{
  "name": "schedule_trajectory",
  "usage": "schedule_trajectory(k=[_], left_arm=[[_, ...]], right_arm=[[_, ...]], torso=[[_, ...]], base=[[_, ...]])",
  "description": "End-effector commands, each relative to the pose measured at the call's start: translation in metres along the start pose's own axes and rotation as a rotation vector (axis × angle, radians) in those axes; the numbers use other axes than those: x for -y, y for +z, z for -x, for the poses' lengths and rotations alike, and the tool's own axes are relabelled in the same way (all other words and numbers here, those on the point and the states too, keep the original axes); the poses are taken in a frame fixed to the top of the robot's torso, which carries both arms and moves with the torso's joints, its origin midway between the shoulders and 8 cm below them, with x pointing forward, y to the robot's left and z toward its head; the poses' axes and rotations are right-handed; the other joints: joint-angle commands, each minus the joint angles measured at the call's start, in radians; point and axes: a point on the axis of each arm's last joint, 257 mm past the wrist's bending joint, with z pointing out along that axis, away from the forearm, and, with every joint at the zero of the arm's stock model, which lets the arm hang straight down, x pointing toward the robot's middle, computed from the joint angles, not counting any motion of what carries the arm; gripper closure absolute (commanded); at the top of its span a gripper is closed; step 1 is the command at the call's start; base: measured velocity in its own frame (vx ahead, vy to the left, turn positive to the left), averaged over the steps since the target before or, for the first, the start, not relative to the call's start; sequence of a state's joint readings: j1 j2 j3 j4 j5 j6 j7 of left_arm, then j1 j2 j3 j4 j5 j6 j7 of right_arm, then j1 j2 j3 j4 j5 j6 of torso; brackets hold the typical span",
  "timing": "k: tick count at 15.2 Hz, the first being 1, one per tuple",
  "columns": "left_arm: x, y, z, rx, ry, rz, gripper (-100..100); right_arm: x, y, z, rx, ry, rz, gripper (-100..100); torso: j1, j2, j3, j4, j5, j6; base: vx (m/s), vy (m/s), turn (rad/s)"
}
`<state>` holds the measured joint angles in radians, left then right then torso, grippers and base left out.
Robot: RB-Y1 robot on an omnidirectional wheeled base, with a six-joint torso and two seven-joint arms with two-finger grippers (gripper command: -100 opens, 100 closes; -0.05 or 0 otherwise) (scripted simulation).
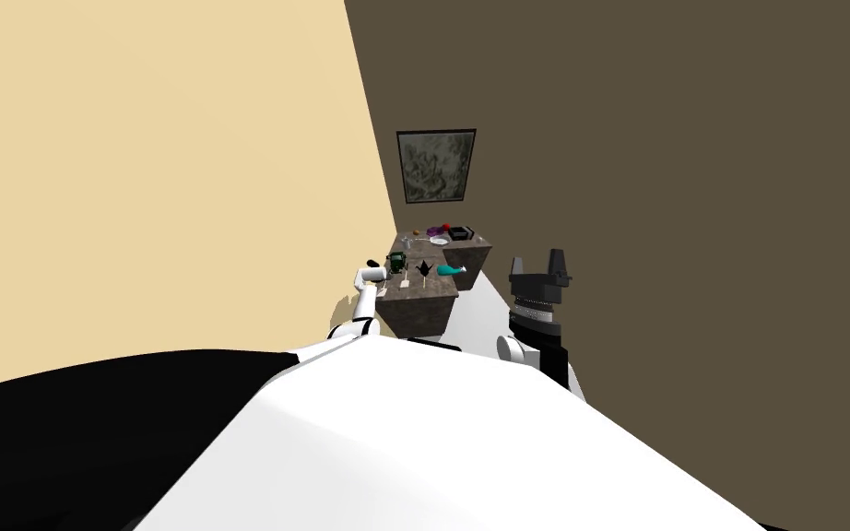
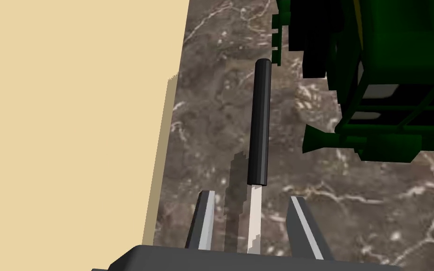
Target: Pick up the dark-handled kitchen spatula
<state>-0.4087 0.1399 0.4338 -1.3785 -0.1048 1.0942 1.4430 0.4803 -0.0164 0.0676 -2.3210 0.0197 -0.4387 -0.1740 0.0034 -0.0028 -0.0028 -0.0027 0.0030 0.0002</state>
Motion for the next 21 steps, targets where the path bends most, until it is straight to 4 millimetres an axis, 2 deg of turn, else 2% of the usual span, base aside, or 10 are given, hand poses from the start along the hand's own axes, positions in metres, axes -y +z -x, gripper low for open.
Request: schedule_trajectory(k=[1, 21], left_arm=[[0.000, -0.002, 0.003, 0.023, -0.003, 0.001, -100], [0.002, -0.024, 0.024, 0.199, -0.018, 0.000, -100]], right_arm=[[0.000, 0.000, 0.000, 0.000, 0.000, 0.000, 0], [0.000, 0.000, 0.000, 0.000, 0.000, 0.000, 0]], torso=[[0.000, 0.000, 0.000, 0.000, 0.000, 0.000], [-0.001, 0.001, 0.001, 0.000, 0.000, 0.000]], base=[[-0.022, 0.003, -0.022], [-0.022, 0.001, -0.017]])
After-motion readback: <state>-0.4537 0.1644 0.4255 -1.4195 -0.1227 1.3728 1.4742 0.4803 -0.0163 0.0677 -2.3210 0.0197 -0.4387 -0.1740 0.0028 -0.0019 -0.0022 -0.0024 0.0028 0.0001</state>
